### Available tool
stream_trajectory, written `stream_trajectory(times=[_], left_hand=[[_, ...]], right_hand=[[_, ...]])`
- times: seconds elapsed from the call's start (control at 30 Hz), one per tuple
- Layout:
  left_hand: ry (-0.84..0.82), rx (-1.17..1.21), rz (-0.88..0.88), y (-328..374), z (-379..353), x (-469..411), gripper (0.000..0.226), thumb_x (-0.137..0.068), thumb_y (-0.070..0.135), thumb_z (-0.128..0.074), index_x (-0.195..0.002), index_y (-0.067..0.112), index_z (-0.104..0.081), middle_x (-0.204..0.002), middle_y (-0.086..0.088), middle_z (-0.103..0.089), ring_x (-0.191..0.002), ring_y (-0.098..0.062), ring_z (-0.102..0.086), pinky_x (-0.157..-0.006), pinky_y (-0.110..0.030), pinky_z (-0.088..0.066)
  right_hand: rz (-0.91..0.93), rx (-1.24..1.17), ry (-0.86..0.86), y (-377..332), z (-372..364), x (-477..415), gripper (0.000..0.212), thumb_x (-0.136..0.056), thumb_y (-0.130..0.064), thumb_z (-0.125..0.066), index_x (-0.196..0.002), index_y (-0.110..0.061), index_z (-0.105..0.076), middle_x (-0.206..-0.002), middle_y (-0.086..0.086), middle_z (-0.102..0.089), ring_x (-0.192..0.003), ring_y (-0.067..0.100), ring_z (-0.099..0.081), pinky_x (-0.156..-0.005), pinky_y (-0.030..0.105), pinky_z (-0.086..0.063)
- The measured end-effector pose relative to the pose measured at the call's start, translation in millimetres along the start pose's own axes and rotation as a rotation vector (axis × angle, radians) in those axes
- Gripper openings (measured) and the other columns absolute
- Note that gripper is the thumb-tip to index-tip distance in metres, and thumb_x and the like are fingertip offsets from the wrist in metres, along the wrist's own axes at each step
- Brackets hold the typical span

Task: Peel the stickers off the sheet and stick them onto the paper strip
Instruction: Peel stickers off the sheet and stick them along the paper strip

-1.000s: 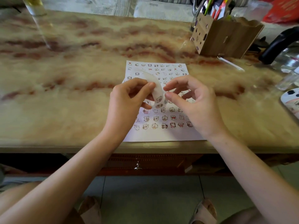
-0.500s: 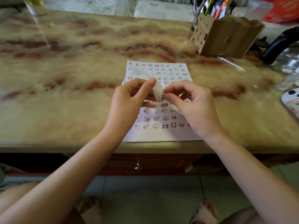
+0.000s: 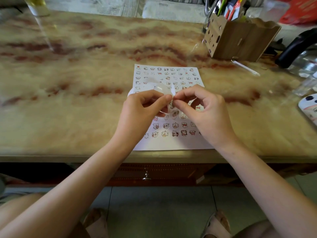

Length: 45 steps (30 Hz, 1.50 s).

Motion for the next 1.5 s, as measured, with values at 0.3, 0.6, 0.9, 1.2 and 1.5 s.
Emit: stream_trajectory(times=[0.3, 0.6, 0.9, 1.2, 1.5], left_hand=[[-0.021, -0.012, 0.017, -1.7, -0.4, -0.3, 0.017, -0.089, 0.023, -0.066, -0.085, 0.008, -0.074, -0.078, -0.007, -0.074, -0.073, -0.01, -0.069, -0.074, -0.021, -0.056], [-0.028, 0.022, 0.028, -0.7, 0.1, -0.8, 0.017, -0.089, 0.023, -0.065, -0.082, 0.009, -0.073, -0.075, -0.005, -0.073, -0.068, -0.005, -0.066, -0.072, -0.019, -0.055], [-0.022, 0.04, 0.03, -0.7, -1.0, -0.7, 0.018, -0.09, 0.019, -0.064, -0.083, 0.006, -0.072, -0.071, -0.004, -0.07, -0.065, -0.005, -0.063, -0.072, -0.02, -0.055], [-0.008, 0.001, 0.021, -1.7, 0.5, -0.7, 0.017, -0.091, 0.021, -0.064, -0.083, 0.009, -0.073, -0.07, 0.0, -0.071, -0.067, -0.004, -0.065, -0.07, -0.018, -0.055], [0.016, -0.02, 0.027, -6.1, 3.3, -3.3, 0.018, -0.091, 0.023, -0.064, -0.082, 0.009, -0.072, -0.072, -0.001, -0.072, -0.069, -0.006, -0.068, -0.072, -0.021, -0.057]], right_hand=[[0.001, 0.028, -0.004, 1.9, -0.2, -0.6, 0.008, -0.083, -0.013, -0.073, -0.087, -0.009, -0.068, -0.083, -0.002, -0.067, -0.073, 0.01, -0.059, -0.066, 0.019, -0.045], [0.066, -0.006, 0.021, -0.9, -0.2, -1.0, 0.008, -0.081, -0.007, -0.073, -0.089, -0.007, -0.07, -0.083, 0.001, -0.067, -0.074, 0.012, -0.062, -0.07, 0.018, -0.048], [0.07, 0.011, 0.012, -2.2, -0.8, -1.2, 0.007, -0.082, -0.007, -0.072, -0.089, -0.008, -0.07, -0.084, 0.001, -0.066, -0.077, 0.009, -0.061, -0.071, 0.014, -0.045], [0.034, 0.111, -0.06, -1.2, -7.1, 1.0, 0.003, -0.088, -0.01, -0.065, -0.088, -0.01, -0.062, -0.089, -0.005, -0.058, -0.077, 0.01, -0.056, -0.07, 0.017, -0.042], [0.06, 0.079, -0.065, -13.9, -0.2, 5.8, 0.002, -0.089, -0.009, -0.062, -0.089, -0.009, -0.061, -0.096, -0.005, -0.051, -0.082, 0.009, -0.052, -0.075, 0.014, -0.039]])
Point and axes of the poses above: each hand's wrist, its own x-axis away from the middle knuckle, its own z-axis out of the back of the hand, y = z × x, the point moved 6 cm from there along -x, towards the middle knuckle
